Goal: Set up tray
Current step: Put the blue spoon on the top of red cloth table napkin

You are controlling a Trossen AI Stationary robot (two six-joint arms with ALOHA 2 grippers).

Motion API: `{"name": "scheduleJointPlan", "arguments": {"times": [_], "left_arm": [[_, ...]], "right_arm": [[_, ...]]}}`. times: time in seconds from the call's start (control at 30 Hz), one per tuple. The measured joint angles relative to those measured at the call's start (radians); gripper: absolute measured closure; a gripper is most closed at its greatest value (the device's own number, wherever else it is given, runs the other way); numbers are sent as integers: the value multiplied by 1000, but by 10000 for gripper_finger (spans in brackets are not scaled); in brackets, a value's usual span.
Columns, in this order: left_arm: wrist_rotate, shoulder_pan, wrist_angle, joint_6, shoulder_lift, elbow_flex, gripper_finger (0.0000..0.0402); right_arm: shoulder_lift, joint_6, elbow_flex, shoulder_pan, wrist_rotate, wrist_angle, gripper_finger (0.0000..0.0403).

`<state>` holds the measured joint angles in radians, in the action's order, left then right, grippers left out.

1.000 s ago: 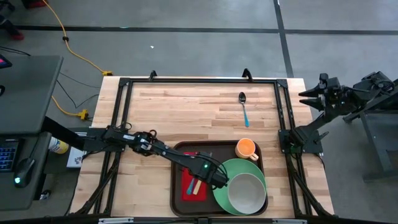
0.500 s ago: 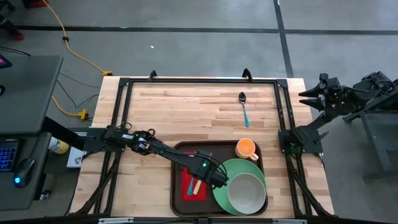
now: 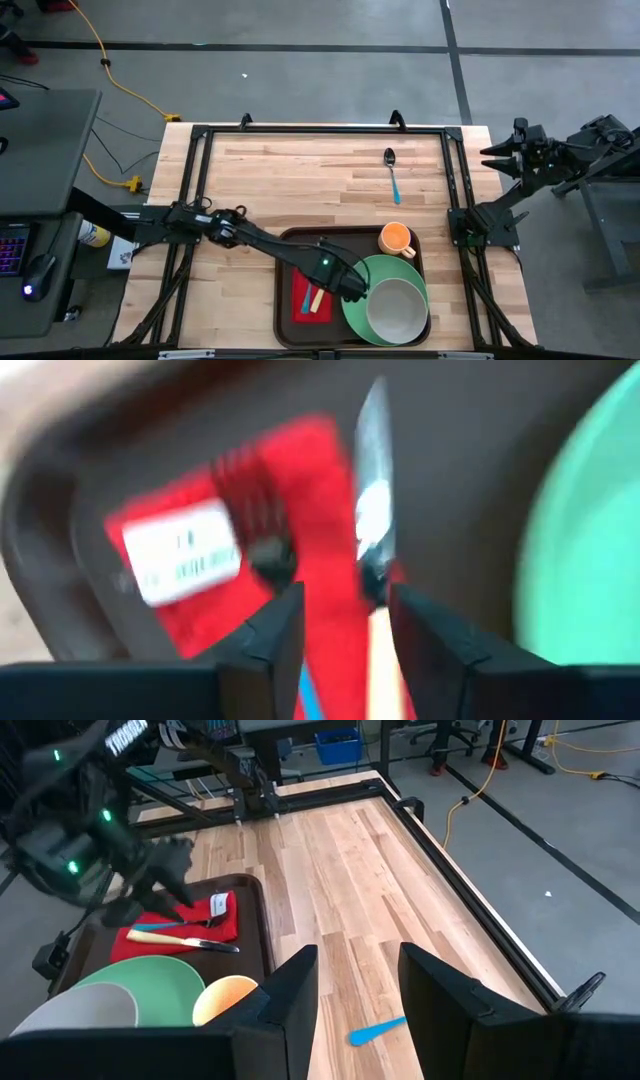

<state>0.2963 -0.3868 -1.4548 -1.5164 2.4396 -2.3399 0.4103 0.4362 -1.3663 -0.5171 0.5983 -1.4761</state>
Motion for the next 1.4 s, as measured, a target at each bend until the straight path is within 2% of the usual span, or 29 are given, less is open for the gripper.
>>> {"name": "scheduleJointPlan", "arguments": {"times": [0.07,0.2,0.37,0.53,0.77,0.83,0.93,1.0,1.1,1.23,1.4], "left_arm": [[54,1,-31,10,-25,-15,214],[91,7,-118,11,-58,-5,203],[112,61,-112,212,-129,36,210],[178,159,-108,427,-212,122,226],[321,334,-101,776,-434,318,243],[347,383,-57,884,-513,388,245],[364,449,62,1058,-631,527,245],[347,492,185,1176,-707,648,245],[274,548,454,1329,-848,850,248],[47,617,793,1477,-1007,1106,253],[-154,657,979,1511,-1137,1293,257]], "right_arm": [[0,0,0,0,0,0,284],[0,10,0,0,0,0,284],[0,70,0,0,21,1,284],[22,163,0,-1,149,2,284],[224,163,0,-1,380,30,284],[291,180,0,8,436,48,284],[392,265,0,60,463,80,284],[452,322,0,125,414,117,284],[530,337,1,256,235,203,284],[622,236,1,426,-14,370,284],[713,141,1,595,-296,561,284]]}}
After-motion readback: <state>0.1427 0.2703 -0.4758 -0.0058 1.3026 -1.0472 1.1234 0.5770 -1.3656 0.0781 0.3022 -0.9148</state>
